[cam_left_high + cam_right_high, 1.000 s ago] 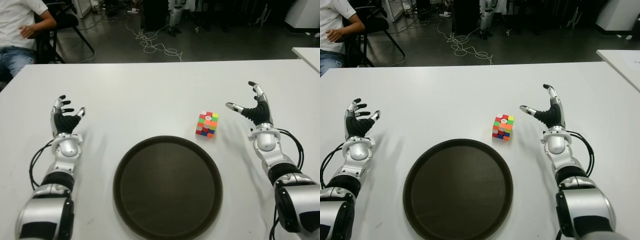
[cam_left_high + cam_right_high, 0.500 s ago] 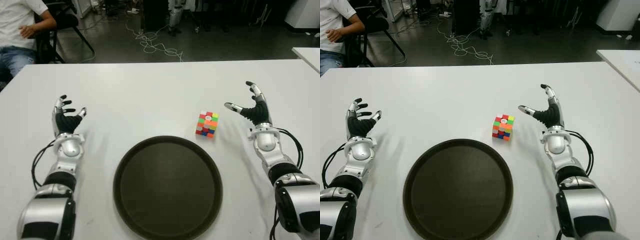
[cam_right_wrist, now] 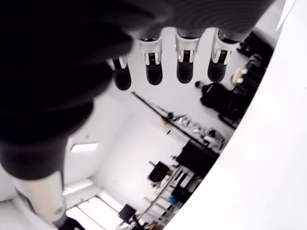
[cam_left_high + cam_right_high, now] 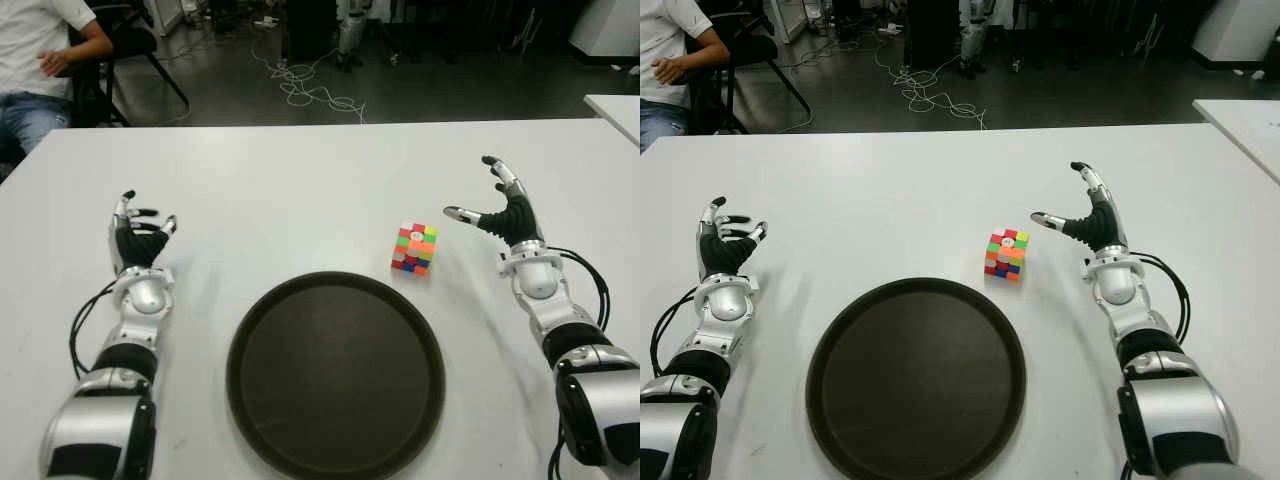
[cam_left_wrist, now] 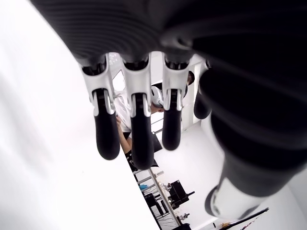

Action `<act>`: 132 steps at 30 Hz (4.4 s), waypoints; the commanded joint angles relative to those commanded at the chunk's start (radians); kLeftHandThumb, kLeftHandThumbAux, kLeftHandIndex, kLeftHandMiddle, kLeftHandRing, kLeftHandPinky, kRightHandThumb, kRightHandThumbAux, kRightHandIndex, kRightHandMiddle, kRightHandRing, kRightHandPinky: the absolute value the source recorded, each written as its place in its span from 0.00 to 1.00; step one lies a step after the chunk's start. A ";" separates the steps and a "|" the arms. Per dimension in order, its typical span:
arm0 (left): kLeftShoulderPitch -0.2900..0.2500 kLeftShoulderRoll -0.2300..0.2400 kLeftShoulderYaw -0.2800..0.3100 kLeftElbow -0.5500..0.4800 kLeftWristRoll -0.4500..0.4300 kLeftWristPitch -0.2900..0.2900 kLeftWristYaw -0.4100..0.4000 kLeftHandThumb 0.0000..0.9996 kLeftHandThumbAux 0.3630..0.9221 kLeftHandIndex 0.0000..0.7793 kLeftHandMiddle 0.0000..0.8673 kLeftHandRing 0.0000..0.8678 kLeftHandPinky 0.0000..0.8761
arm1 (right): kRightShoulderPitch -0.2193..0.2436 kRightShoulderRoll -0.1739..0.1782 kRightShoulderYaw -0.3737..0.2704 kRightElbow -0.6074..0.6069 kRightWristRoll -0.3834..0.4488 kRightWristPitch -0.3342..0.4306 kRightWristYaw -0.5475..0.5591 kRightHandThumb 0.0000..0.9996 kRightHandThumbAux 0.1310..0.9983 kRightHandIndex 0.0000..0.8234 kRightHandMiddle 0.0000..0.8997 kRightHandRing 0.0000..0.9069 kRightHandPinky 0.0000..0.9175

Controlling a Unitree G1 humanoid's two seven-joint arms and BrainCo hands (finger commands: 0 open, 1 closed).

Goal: Pick up the Rubik's Cube and put it in the plate

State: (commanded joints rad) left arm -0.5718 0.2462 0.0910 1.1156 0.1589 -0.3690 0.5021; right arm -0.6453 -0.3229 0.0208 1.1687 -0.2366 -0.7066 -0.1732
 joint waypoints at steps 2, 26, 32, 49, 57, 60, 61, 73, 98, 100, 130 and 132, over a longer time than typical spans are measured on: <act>-0.001 0.000 0.002 0.001 -0.003 -0.001 -0.002 0.12 0.72 0.18 0.61 0.71 0.73 | -0.002 0.005 0.003 -0.027 0.001 -0.001 0.009 0.00 0.72 0.08 0.04 0.01 0.02; -0.001 0.003 0.002 -0.003 0.010 0.002 0.002 0.11 0.73 0.16 0.25 0.30 0.38 | -0.025 0.021 0.044 -0.160 -0.020 0.033 0.135 0.00 0.65 0.04 0.01 0.00 0.01; -0.002 0.002 0.001 -0.005 0.011 0.010 0.001 0.11 0.72 0.15 0.24 0.28 0.37 | -0.035 0.008 0.076 -0.165 -0.070 0.078 0.114 0.00 0.63 0.02 0.00 0.00 0.01; 0.003 -0.004 0.012 -0.018 -0.005 0.015 -0.017 0.09 0.75 0.15 0.47 0.56 0.60 | -0.059 0.017 0.148 -0.201 -0.119 0.173 0.153 0.00 0.52 0.01 0.00 0.00 0.02; 0.007 0.001 0.005 -0.021 0.003 0.012 -0.020 0.06 0.72 0.15 0.40 0.49 0.54 | -0.054 0.012 0.183 -0.229 -0.154 0.212 0.165 0.00 0.51 0.00 0.00 0.00 0.01; 0.008 0.003 0.003 -0.022 0.005 0.008 -0.021 0.06 0.71 0.15 0.38 0.47 0.50 | -0.050 0.008 0.199 -0.247 -0.176 0.243 0.157 0.00 0.50 0.00 0.00 0.00 0.01; 0.008 0.003 0.002 -0.022 0.005 0.008 -0.021 0.07 0.71 0.15 0.37 0.46 0.49 | -0.049 0.008 0.200 -0.251 -0.178 0.247 0.156 0.00 0.50 0.00 0.00 0.00 0.01; 0.013 0.004 -0.001 -0.027 0.014 -0.004 -0.008 0.08 0.73 0.19 0.27 0.31 0.39 | -0.014 -0.009 0.244 -0.404 -0.244 0.481 0.217 0.00 0.56 0.02 0.04 0.05 0.08; 0.004 0.001 0.007 -0.022 0.008 0.026 -0.005 0.04 0.71 0.18 0.32 0.37 0.42 | 0.122 -0.123 0.287 -0.804 -0.313 0.731 0.450 0.00 0.52 0.00 0.04 0.03 0.07; 0.004 0.001 0.008 -0.023 0.007 0.026 -0.006 0.06 0.70 0.18 0.31 0.37 0.43 | 0.142 -0.142 0.288 -0.858 -0.322 0.748 0.477 0.00 0.52 0.00 0.05 0.03 0.06; 0.007 0.007 -0.005 -0.027 0.026 0.027 0.010 0.10 0.71 0.20 0.25 0.28 0.34 | 0.214 -0.236 0.275 -1.080 -0.315 0.776 0.650 0.00 0.55 0.00 0.07 0.08 0.17; 0.006 0.006 -0.004 -0.027 0.023 0.030 0.010 0.10 0.70 0.19 0.25 0.28 0.32 | 0.216 -0.236 0.274 -1.080 -0.314 0.772 0.648 0.00 0.55 0.00 0.08 0.09 0.19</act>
State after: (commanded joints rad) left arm -0.5658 0.2518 0.0874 1.0890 0.1822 -0.3390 0.5118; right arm -0.4291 -0.5585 0.2951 0.0884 -0.5508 0.0651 0.4750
